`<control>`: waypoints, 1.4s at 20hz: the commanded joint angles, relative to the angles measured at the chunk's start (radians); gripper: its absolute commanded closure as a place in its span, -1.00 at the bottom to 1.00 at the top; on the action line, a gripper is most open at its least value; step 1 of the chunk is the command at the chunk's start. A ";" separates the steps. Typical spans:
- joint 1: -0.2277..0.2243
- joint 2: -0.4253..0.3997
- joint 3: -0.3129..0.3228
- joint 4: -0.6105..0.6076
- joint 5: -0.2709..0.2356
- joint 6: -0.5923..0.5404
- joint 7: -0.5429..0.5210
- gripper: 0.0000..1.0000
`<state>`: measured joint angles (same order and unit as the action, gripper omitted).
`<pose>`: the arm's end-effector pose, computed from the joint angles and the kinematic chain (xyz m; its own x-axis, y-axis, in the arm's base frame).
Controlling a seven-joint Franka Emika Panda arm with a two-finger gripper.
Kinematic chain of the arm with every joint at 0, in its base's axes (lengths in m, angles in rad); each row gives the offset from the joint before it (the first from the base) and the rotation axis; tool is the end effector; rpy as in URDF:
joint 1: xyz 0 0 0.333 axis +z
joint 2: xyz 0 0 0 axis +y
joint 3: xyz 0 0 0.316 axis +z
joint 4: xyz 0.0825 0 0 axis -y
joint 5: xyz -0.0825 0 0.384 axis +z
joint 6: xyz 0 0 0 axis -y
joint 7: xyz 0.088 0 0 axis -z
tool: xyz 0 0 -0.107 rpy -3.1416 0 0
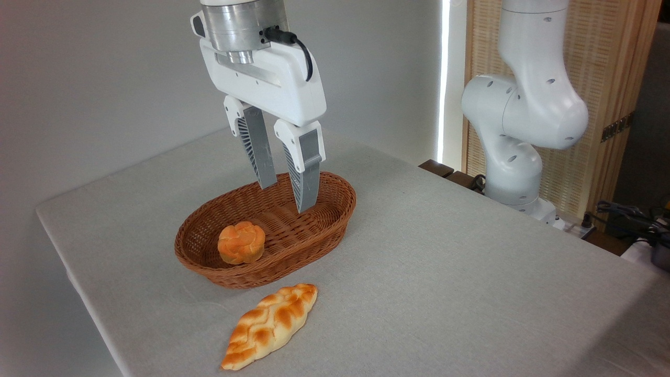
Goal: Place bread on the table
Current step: 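Lower the open gripper into the wicker basket toward the round bun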
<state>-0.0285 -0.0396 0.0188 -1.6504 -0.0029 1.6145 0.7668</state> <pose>0.5453 -0.0054 0.6124 0.7134 -0.7007 0.0052 -0.7007 -0.7134 0.0001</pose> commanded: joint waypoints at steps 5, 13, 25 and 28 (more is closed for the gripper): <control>-0.004 -0.019 0.009 -0.011 -0.019 -0.013 -0.006 -1.00; -0.004 -0.019 0.003 -0.012 -0.019 -0.013 -0.014 -1.00; -0.073 0.012 -0.080 -0.112 -0.083 0.129 -0.109 -1.00; -0.074 0.027 -0.132 -0.187 -0.068 0.261 -0.107 -1.00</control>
<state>-0.1020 -0.0183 -0.0760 -1.7601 -0.0693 1.7549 0.6638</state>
